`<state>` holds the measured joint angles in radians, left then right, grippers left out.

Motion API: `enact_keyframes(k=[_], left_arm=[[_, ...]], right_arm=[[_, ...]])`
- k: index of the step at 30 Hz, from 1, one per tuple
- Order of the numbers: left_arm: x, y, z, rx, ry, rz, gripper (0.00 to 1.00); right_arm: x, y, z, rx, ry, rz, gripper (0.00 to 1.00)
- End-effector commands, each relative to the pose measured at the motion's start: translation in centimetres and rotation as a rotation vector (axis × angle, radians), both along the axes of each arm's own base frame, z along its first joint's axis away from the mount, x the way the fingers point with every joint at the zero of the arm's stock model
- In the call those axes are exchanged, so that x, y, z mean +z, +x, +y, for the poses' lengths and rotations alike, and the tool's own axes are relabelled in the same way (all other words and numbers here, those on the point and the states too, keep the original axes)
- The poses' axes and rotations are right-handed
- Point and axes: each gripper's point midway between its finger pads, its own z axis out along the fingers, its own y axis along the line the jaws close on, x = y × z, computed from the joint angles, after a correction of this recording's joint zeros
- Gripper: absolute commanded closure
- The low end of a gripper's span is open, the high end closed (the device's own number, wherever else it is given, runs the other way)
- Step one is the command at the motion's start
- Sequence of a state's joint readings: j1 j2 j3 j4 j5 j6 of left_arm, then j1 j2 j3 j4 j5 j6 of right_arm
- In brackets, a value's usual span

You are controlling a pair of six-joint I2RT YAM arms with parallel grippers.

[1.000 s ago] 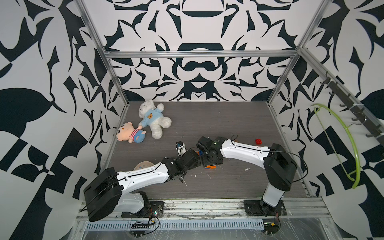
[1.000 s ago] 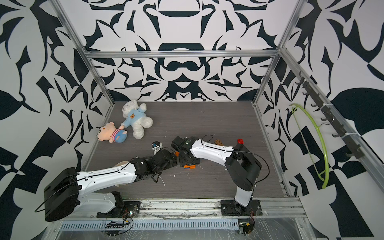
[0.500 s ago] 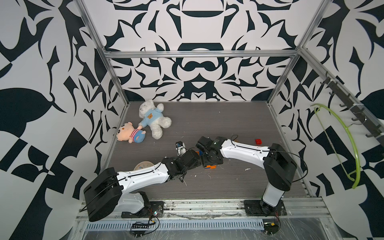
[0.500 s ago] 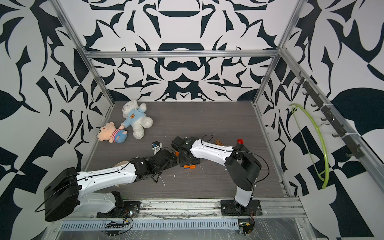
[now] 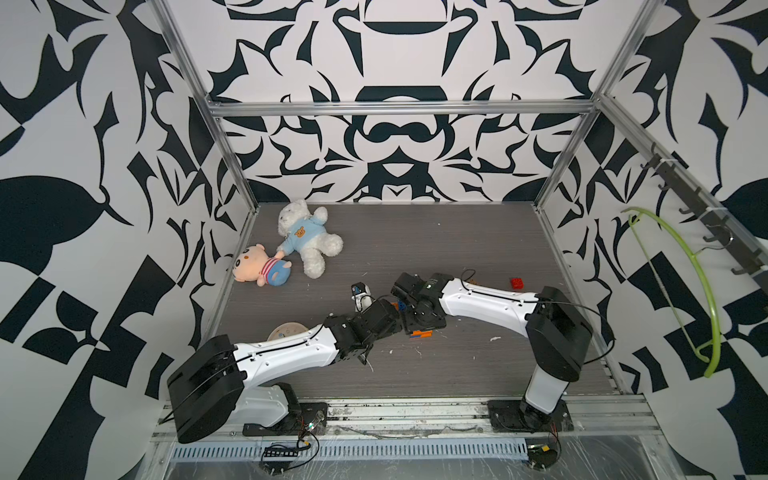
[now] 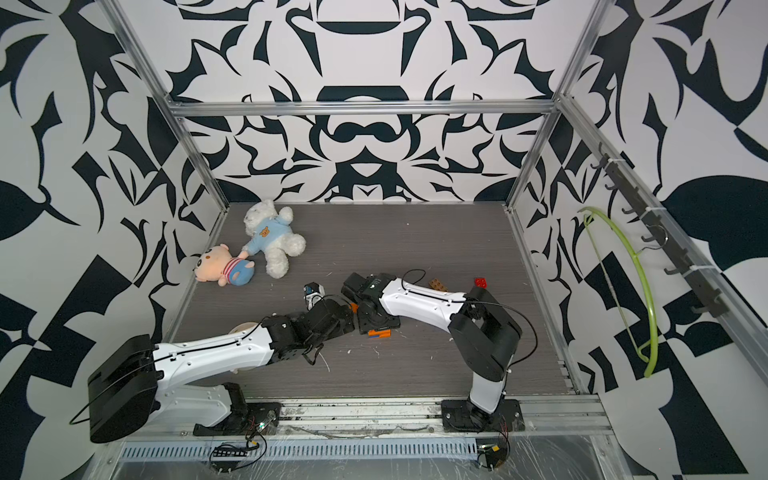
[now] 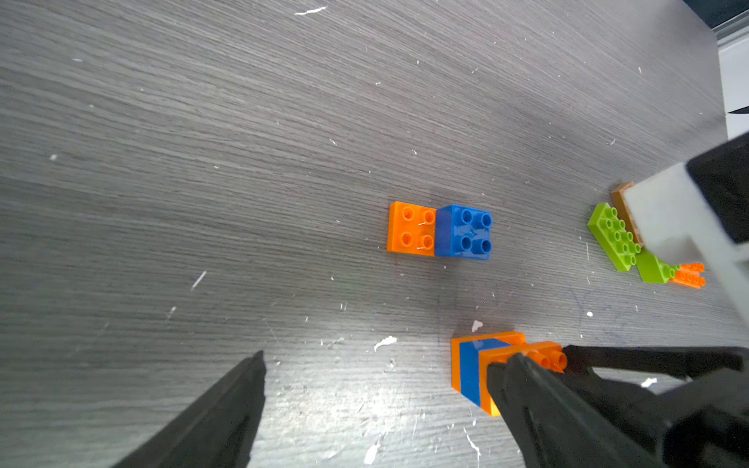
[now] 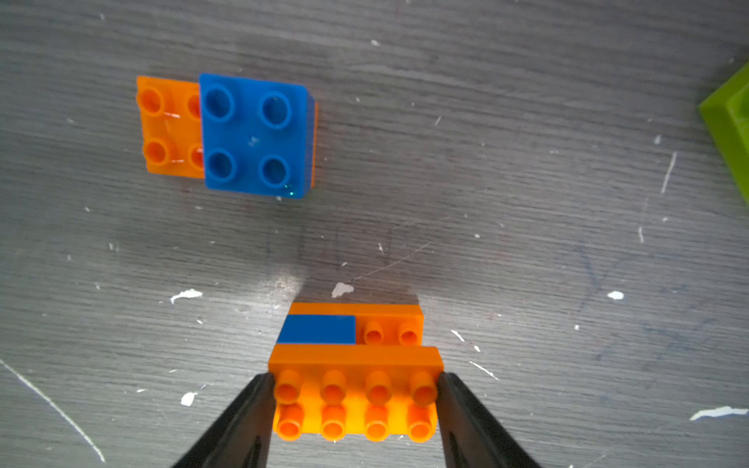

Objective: Assemble the number 5 with lego
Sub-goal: Assemble the lego brick with the lego brick.

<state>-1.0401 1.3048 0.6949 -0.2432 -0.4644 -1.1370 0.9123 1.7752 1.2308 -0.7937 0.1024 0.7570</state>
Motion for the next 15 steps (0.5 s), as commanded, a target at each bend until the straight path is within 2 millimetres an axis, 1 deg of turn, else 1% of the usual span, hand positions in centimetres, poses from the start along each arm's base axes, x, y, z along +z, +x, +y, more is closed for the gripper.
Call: enact_keyframes(k=[1,11,15], left_arm=[[-0.3,-0.1,0.6,0.011,0.017,-0.002,0.01],[0.1,0.0,0.7,0.014,0.021,-0.011,0.01],[0.2,0.0,0.8,0.013,0.02,-0.012,0.01]], right_arm=[[-0.9,-0.6,-1.3,0.012,-0.086,0.026,0.32],[1.1,0.0,-0.3,0.006,-0.013,-0.016,0.31],[2.0,0.1,-0.1,0.003,0.02,-0.037,0.28]])
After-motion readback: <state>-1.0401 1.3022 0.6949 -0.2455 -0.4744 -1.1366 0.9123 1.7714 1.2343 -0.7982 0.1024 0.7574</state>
